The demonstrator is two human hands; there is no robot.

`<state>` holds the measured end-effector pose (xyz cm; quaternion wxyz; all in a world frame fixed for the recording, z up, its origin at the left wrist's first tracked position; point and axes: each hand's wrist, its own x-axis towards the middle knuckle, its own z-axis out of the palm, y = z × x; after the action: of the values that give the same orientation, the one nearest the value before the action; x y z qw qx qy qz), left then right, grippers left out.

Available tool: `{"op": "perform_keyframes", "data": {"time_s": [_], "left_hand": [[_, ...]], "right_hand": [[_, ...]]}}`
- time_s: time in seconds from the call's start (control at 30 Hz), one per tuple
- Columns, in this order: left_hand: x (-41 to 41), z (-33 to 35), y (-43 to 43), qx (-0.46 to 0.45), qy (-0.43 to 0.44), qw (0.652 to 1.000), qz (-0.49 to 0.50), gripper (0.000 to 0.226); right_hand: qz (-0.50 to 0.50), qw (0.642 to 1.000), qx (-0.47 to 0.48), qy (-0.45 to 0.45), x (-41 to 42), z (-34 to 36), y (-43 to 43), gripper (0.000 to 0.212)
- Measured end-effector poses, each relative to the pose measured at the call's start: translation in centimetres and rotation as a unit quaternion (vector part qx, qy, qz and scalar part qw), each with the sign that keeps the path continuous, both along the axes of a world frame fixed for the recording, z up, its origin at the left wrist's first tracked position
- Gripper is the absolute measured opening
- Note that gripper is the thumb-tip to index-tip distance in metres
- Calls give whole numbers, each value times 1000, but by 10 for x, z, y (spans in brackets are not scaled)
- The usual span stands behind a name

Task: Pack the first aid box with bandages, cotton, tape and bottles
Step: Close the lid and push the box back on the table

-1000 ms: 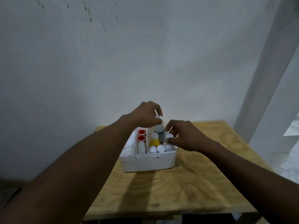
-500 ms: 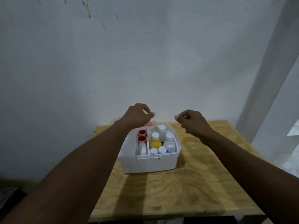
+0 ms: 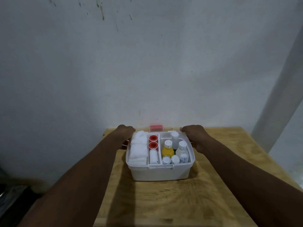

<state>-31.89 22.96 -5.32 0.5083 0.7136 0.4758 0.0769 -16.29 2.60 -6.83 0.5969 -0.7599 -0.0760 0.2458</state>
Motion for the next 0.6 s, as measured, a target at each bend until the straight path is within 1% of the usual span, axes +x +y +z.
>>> {"op": "perform_keyframes", "data": {"time_s": [0.03, 0.07, 0.13, 0.2, 0.27, 0.3, 0.37, 0.5, 0.6], "left_hand": [[0, -1, 1, 0, -12, 1000, 4, 25], [0, -2, 3, -3, -27, 1000, 10, 24], [-2, 2, 2, -11, -61, 998, 16, 16], [-2, 6, 4, -8, -88, 996, 8, 9], [-5, 12, 4, -25, -122, 992, 8, 11], [-8, 14, 4, -47, -147, 988, 15, 11], [-12, 16, 5, -86, -187, 978, 23, 17], [-24, 19, 6, -103, -217, 970, 24, 29], [-36, 20, 5, -91, -215, 972, 13, 25]], "right_hand": [[-3, 1000, 6, -11, 1, -3, 0, 16], [-8, 1000, 18, -20, 2, -5, 1, 15], [-22, 998, 45, -32, 1, -4, 0, 6], [-23, 996, 77, -27, 2, -2, 0, 18], [-17, 994, 104, -20, 2, 4, 0, 22], [-14, 994, 109, -20, 1, 9, 0, 22], [-16, 993, 117, -22, -1, 17, -1, 20], [-23, 991, 132, -24, -9, 30, -12, 24], [-13, 992, 116, -45, -13, 34, -23, 26]]}}
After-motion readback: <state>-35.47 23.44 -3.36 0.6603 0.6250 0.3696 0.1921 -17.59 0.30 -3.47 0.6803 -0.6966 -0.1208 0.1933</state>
